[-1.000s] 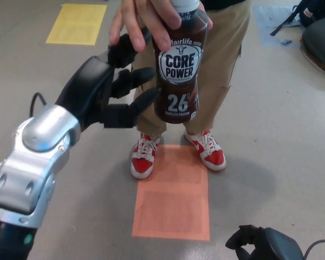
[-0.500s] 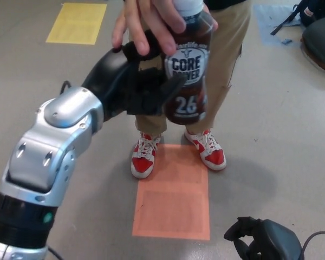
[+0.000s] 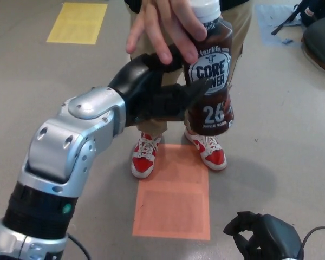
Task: The robot recieved a bottle of protein shake from a person using its left hand and then shake the protein up and down 2 two times and hand it back to the person
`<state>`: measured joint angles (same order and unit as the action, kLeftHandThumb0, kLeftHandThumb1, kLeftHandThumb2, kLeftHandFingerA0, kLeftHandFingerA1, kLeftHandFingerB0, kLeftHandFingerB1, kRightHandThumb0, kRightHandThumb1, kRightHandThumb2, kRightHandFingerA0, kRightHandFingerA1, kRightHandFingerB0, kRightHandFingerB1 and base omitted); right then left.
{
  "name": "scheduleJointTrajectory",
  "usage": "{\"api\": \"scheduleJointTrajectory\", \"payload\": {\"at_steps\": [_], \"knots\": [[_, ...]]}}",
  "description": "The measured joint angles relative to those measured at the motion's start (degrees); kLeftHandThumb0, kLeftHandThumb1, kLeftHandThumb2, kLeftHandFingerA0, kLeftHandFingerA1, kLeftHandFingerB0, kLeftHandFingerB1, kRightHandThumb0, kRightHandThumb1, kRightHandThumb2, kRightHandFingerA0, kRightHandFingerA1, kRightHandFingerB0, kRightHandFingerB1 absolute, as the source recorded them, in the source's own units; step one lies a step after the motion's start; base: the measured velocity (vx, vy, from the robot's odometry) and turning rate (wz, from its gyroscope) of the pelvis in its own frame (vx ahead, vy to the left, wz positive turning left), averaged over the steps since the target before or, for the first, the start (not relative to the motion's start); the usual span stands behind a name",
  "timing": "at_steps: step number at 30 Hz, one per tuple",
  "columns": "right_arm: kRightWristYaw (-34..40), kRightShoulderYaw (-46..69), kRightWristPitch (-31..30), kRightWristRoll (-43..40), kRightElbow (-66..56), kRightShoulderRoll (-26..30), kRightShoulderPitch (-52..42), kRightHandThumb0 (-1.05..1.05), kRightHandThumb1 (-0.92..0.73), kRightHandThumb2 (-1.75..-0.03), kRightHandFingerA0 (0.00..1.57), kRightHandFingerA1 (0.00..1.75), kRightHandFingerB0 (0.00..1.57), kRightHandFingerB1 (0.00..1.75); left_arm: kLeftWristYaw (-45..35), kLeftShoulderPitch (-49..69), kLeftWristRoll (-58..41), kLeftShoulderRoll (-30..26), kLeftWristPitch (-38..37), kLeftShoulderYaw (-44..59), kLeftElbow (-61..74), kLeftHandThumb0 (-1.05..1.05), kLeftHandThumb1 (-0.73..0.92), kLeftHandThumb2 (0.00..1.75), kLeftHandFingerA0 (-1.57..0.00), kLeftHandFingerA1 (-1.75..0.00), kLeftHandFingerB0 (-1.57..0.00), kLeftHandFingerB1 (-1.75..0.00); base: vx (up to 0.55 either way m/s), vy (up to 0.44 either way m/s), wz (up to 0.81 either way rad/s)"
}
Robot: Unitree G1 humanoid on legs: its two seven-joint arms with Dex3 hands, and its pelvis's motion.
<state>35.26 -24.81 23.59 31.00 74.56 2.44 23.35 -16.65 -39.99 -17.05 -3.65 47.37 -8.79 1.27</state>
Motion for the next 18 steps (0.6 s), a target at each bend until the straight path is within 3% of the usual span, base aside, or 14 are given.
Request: {"api": "scheduleJointTrajectory", "payload": {"at_steps": [9, 10, 11, 12, 14, 17, 18], "knots": [[-0.6, 1.19, 0.24, -0.01, 0.27, 0.02, 1.12, -0.4, -0.62, -0.96, 0.91, 0.8, 0.9, 0.67, -0.16, -1.13, 0.03, -0.09, 7.6, -3.05, -2.37, -0.76, 0.44, 0.8, 0.0, -0.02, 0.0, 0.0, 0.0, 0.0, 0.0], [-0.61, 1.26, 0.25, 0.0, 0.29, 0.03, 1.3, -0.39, -0.62, -0.98, 0.89, 0.75, 0.9, 0.66, -0.17, -1.12, 0.04, -0.1, 8.27, -3.3, -2.68, -0.73, 0.43, 0.79, 0.0, -0.01, 0.0, 0.0, 0.0, 0.0, 0.0], [-0.65, 1.3, 0.25, 0.01, 0.33, 0.04, 1.42, -0.39, -0.54, -1.12, 0.83, 0.81, 0.84, 0.77, -0.19, -1.12, 0.1, -0.15, 8.79, -3.56, -3.08, -0.71, 0.43, 0.78, 0.0, 0.0, 0.0, 0.0, 0.0, 0.0, 0.0], [-0.69, 1.3, 0.25, 0.03, 0.36, 0.04, 1.48, -0.38, -0.62, -1.0, 0.88, 0.77, 0.9, 0.65, -0.23, -1.11, 0.21, -0.23, 8.89, -3.92, -3.52, -0.66, 0.44, 0.54, 0.0, 0.0, 0.0, 0.0, 0.0, 0.0, 0.0], [-0.76, 1.29, 0.24, 0.11, 0.46, 0.05, 1.54, -0.38, -0.61, -1.01, 0.9, 0.78, 0.91, 0.64, -0.3, -0.95, 0.57, -0.45, 8.86, -4.63, -4.28, -0.67, 0.42, 0.54, 0.0, 0.0, 0.0, 0.0, 0.0, 0.0, 0.0], [-0.78, 1.3, 0.23, 0.15, 0.57, 0.05, 1.58, -0.39, -0.61, -1.0, 0.91, 0.77, 0.91, 0.64, -0.31, -0.79, 1.39, -1.09, 8.61, -6.03, -4.96, -0.68, 0.41, 0.53, 0.0, 0.0, 0.0, 0.0, 0.0, 0.0, 0.0], [-0.81, 1.31, 0.24, 0.15, 0.6, 0.05, 1.62, -0.4, -0.62, -1.01, 0.91, 0.74, 0.9, 0.63, -0.31, -0.62, 1.86, -1.24, 8.4, -6.54, -5.31, -0.67, 0.42, 0.76, 0.0, 0.0, 0.0, 0.0, 0.0, 0.0, 0.0]]}}
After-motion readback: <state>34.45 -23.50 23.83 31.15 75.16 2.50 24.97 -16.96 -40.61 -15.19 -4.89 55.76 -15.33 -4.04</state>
